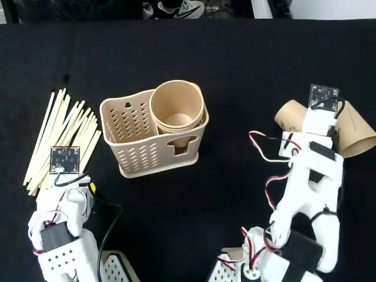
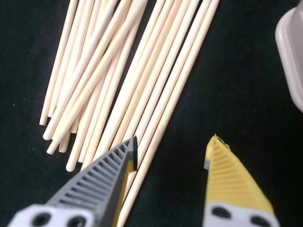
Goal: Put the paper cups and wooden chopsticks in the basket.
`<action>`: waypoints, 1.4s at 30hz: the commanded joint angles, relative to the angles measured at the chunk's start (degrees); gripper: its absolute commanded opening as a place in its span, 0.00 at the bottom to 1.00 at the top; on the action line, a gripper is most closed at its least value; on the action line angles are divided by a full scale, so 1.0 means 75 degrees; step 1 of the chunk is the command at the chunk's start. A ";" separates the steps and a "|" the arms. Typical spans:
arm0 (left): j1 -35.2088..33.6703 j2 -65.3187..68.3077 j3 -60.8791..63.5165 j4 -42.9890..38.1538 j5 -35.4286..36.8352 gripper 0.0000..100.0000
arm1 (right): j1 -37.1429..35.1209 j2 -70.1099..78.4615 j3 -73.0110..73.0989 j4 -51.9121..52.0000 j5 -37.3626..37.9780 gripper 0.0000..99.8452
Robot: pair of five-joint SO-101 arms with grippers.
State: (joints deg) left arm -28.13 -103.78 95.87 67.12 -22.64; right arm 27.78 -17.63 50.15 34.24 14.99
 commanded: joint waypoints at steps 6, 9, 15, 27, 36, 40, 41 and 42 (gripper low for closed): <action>-0.0076 -0.0047 0.0041 0.0023 -0.0059 0.25 | 0.0035 0.0029 -0.0252 -0.0387 0.0070 0.01; -0.0076 -0.0047 0.0041 0.0023 -0.0059 0.25 | 0.0035 0.0029 -0.0334 -0.0399 0.0199 0.01; -0.0076 -0.0047 0.0041 0.0023 -0.0059 0.25 | -0.0047 -0.0393 -0.1119 0.0574 0.0188 0.01; -0.0076 -0.0047 0.0041 0.0023 -0.0059 0.25 | -0.2075 -0.3628 -0.4073 0.5556 0.0621 0.01; -0.0076 -0.0047 0.0041 0.0023 -0.0059 0.25 | -0.4501 -0.3909 -0.7742 0.8029 0.1946 0.01; -0.0076 -0.0047 0.0041 0.0023 -0.0059 0.25 | -0.5286 -0.3347 -0.9055 0.8674 0.2649 0.01; -0.0076 -0.0047 0.0041 0.0023 -0.0059 0.25 | -0.5439 -0.3124 -0.9325 0.8791 0.2801 0.01; -0.0076 -0.0047 0.0041 0.0023 -0.0059 0.25 | -0.5521 -0.2878 -0.9547 0.8862 0.2966 0.01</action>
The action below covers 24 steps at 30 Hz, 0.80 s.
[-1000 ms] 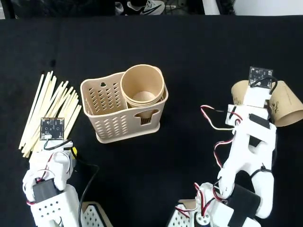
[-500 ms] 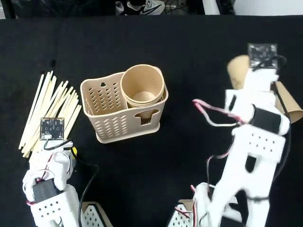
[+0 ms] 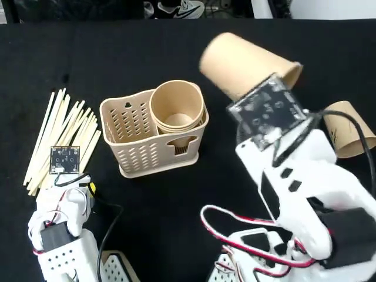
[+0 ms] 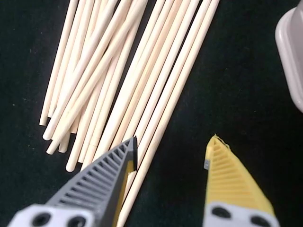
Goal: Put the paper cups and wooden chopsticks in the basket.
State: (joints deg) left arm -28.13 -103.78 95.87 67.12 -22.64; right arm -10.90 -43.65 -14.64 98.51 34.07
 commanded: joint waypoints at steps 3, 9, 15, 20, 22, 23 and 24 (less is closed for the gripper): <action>-0.0076 -0.0047 0.0041 0.0023 -0.0059 0.25 | -0.0410 0.1284 -0.1366 0.0328 0.0914 0.01; -0.0076 -0.0047 0.0041 0.0023 -0.0059 0.25 | -0.0504 0.1694 -0.1412 0.0352 0.1946 0.01; -0.0076 -0.0047 0.0041 0.0023 -0.0059 0.25 | -0.0961 0.1330 -0.0709 0.0363 0.2462 0.01; -0.0076 -0.0047 0.0041 0.0023 -0.0059 0.25 | -0.1442 0.1307 -0.0299 0.0352 0.2485 0.01; -0.0076 -0.0047 0.0041 0.0023 -0.0059 0.25 | -0.1430 0.1319 -0.0100 0.0352 0.2696 0.01; -0.0076 -0.0047 0.0041 0.0023 -0.0059 0.25 | -0.1407 0.1319 0.0053 0.0352 0.2790 0.01; -0.0076 -0.0047 0.0041 0.0023 -0.0059 0.25 | -0.1395 0.1307 0.0229 0.0352 0.2872 0.01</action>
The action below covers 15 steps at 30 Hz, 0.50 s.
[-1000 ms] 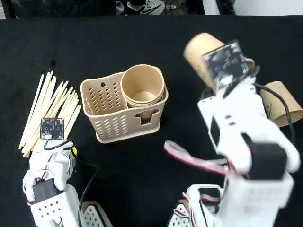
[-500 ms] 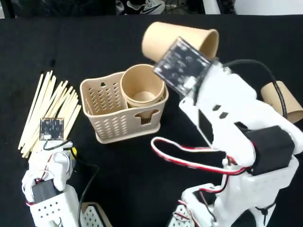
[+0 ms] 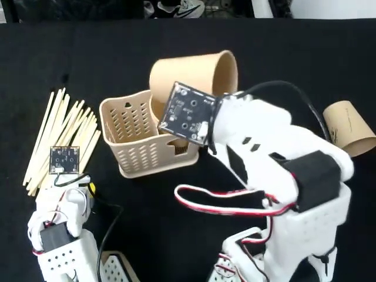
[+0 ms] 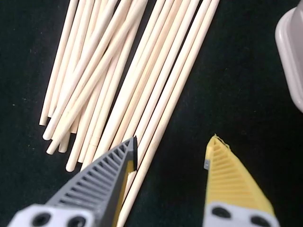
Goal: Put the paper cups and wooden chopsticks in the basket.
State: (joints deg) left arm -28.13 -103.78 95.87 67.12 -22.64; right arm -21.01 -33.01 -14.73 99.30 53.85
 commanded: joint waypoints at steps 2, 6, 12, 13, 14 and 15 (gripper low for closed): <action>-0.0076 -0.0047 0.0041 0.0023 -0.0059 0.25 | 0.0000 -0.0111 0.0510 0.0246 0.0352 0.01; -0.0076 -0.0047 0.0041 0.0023 -0.0059 0.25 | 0.0152 -0.0111 0.0639 0.0246 0.0598 0.01; -0.0076 -0.0047 0.0041 0.0023 -0.0059 0.25 | 0.0281 -0.0147 0.0651 0.0246 0.0692 0.09; -0.0076 -0.0047 0.0041 0.0023 -0.0059 0.25 | 0.0270 -0.0147 0.0639 0.0246 0.0692 0.09; -0.0076 -0.0047 0.0041 0.0023 -0.0059 0.25 | 0.0246 -0.0147 0.0639 0.0246 0.0692 0.08; -0.0076 -0.0047 0.0041 0.0023 -0.0059 0.25 | 0.0234 -0.0135 0.0639 0.0234 0.0692 0.08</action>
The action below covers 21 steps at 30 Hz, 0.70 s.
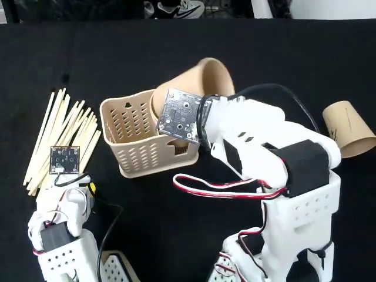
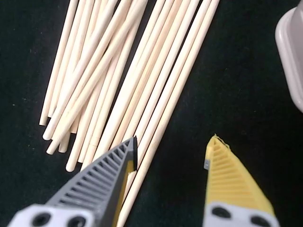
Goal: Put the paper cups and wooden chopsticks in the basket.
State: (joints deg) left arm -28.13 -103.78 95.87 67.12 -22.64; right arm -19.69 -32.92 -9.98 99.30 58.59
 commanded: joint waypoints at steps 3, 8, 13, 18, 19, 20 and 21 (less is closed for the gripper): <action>-0.0076 -0.0047 0.0041 0.0023 -0.0059 0.25 | 0.0059 -0.0135 0.0006 0.0211 0.0059 0.08; -0.0076 -0.0047 0.0041 0.0023 -0.0059 0.25 | -0.0258 -0.0158 -0.0018 -0.0047 -0.0410 0.08; -0.0076 -0.0047 0.0041 0.0023 -0.0059 0.25 | -0.0961 -0.0111 0.0123 -0.1020 -0.1629 0.08; -0.0076 -0.0047 0.0041 0.0023 -0.0059 0.25 | -0.1829 -0.0041 0.1143 -0.2684 -0.2462 0.08; -0.0076 -0.0047 0.0041 0.0023 -0.0059 0.25 | -0.1934 -0.0064 0.1319 -0.2919 -0.2508 0.08; -0.0076 -0.0047 0.0041 0.0023 -0.0059 0.25 | -0.2004 -0.0076 0.1412 -0.3012 -0.2508 0.08; -0.0076 -0.0047 0.0041 0.0023 -0.0059 0.25 | -0.2004 -0.0111 0.1389 -0.3001 -0.2508 0.08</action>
State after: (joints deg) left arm -28.13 -103.78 95.87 67.12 -22.64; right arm -33.14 -32.92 -0.04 79.78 40.84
